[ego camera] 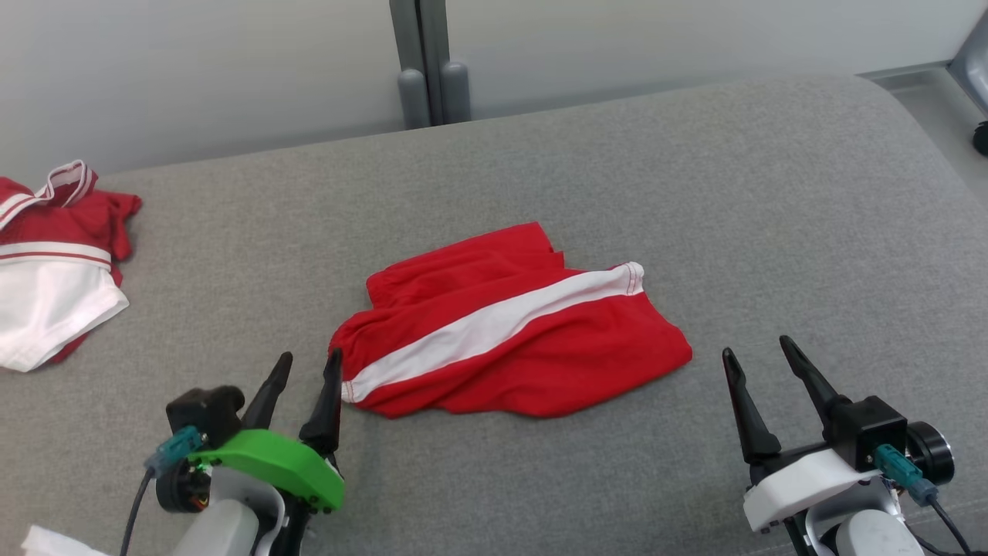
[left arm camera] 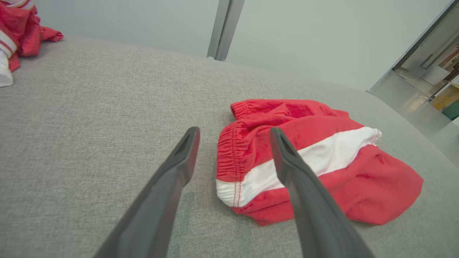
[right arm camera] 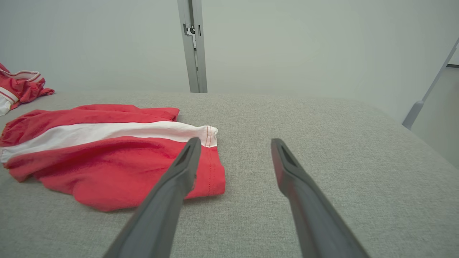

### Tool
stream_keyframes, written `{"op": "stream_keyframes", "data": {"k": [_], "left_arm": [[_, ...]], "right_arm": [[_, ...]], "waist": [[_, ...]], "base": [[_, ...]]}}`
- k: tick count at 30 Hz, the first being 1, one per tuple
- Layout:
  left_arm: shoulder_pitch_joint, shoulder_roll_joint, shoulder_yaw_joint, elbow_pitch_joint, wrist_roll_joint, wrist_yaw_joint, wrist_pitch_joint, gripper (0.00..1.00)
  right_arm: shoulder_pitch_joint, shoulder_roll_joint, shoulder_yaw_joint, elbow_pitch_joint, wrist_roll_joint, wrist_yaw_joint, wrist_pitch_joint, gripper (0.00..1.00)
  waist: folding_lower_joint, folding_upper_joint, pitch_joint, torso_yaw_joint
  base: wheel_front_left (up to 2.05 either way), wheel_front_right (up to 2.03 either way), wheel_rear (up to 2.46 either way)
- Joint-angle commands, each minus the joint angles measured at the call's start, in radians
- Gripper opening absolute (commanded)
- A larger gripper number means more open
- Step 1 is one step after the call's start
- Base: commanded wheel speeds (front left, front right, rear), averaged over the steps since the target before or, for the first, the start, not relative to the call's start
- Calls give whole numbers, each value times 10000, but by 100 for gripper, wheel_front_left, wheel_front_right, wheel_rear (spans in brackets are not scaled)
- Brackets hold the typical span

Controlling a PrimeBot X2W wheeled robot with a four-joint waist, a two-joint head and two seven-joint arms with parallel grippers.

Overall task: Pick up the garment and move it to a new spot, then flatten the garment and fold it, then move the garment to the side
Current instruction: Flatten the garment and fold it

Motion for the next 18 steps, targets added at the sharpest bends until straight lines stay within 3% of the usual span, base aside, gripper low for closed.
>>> {"op": "stream_keyframes", "data": {"k": [1, 10, 18], "left_arm": [[418, -141, 346, -233, 303, -23, -4, 100], [2325, -1296, 2621, -1977, 2414, -23, -6, 100], [3120, -1724, 3347, -2461, 3124, -44, -6, 100]], "right_arm": [[148, -37, -47, 12, -98, -14, -2, 100], [228, -38, -191, -45, -181, -14, -2, 100], [306, -38, -202, -58, -141, -14, -2, 100]], "waist": [[0, -1, -216, 89], [0, -1, -727, 163], [0, -1, -895, 146]], "base": [[0, 0, 0], [0, 0, 0], [0, 0, 0]]}}
